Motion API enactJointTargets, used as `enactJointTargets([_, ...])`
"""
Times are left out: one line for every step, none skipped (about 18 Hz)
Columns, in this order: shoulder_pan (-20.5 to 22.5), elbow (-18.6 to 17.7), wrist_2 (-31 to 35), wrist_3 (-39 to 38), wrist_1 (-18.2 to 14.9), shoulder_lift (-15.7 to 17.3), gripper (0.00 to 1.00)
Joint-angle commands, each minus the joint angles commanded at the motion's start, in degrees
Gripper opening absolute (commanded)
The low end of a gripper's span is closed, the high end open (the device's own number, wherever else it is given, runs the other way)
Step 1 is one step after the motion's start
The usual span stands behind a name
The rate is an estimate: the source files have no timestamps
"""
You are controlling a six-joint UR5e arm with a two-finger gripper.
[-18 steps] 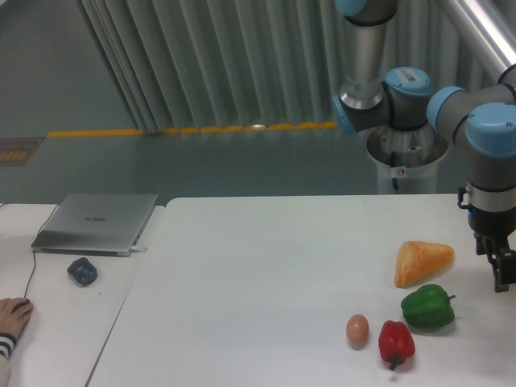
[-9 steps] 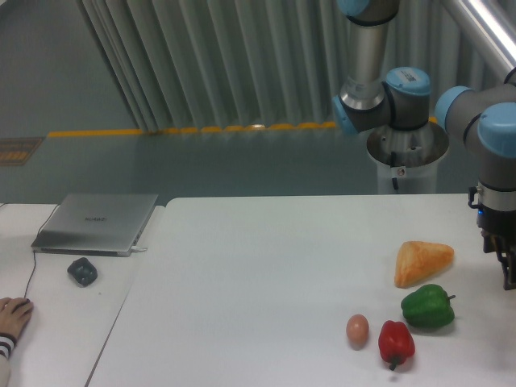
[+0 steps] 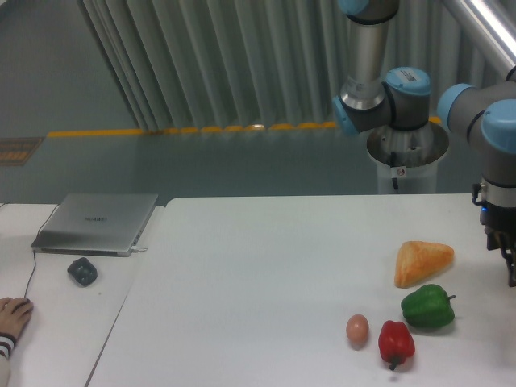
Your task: Place the yellow pepper on the table
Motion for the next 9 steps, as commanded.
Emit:
enactJointTargets([0.00,0.00,0.00,0.09,0.18,0.00,1.00])
enactJointTargets([0.09,0.00,0.00,0.26,0.27,0.00,1.00])
enactJointTargets([0.00,0.00,0.00,0.18,0.36,-0.09,1.00])
enactJointTargets([0.00,0.00,0.09,0.18,0.62,-0.09,1.00])
enactJointTargets([0.00,0.00,0.09,0.18,0.71,-0.09,1.00])
enactJointTargets([0.00,0.00,0.18,0.26,0.63,-0.09,1.00])
enactJointTargets([0.00,0.00,0.18,0.26,0.71,-0.09,1.00])
enactJointTargets([0.00,0.00,0.18,0.44,0.71,-0.09,1.00])
enactJointTargets([0.00,0.00,0.26,0.53,0.71,-0.09,1.00])
